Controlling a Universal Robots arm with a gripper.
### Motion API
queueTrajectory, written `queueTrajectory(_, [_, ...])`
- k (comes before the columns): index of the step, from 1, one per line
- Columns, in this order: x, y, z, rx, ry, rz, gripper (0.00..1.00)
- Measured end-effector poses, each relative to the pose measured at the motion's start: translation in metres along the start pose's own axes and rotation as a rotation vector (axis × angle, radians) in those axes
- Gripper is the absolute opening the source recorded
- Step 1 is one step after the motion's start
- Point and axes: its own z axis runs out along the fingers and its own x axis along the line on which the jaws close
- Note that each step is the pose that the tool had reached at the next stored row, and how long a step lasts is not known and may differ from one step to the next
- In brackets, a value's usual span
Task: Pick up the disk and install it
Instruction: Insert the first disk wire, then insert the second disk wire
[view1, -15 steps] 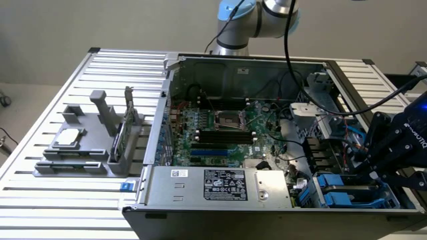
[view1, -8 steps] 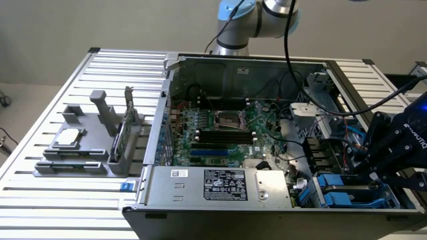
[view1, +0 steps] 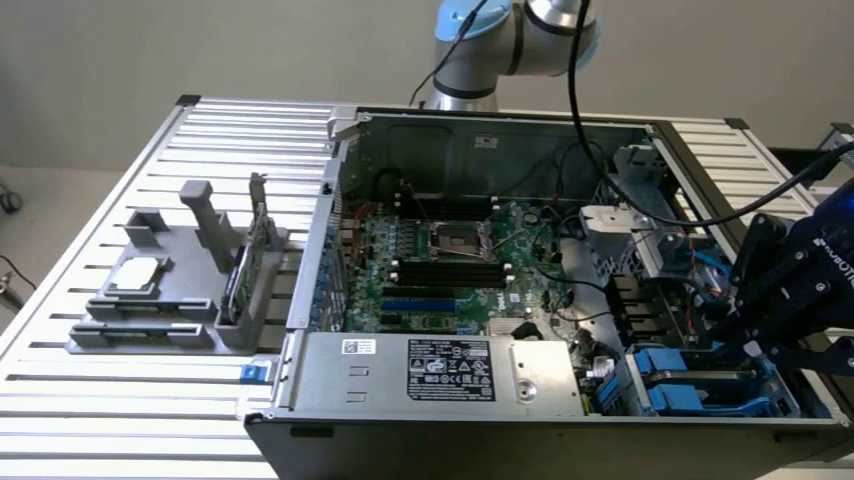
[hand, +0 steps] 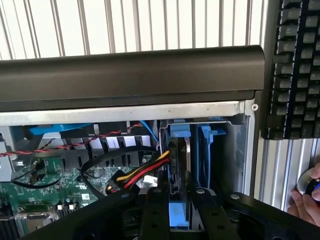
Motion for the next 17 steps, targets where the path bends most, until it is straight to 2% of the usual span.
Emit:
queueTrajectory(6, [-0.002, -0.0212, 0.0023, -0.0004, 0.0, 0.0, 0.25])
queueTrajectory(9, [-0.002, -0.0288, 0.0035, -0.0006, 0.0001, 0.0, 0.25])
queueTrajectory(17, [-0.002, -0.0293, 0.0035, -0.0006, 0.0, 0.0, 0.25])
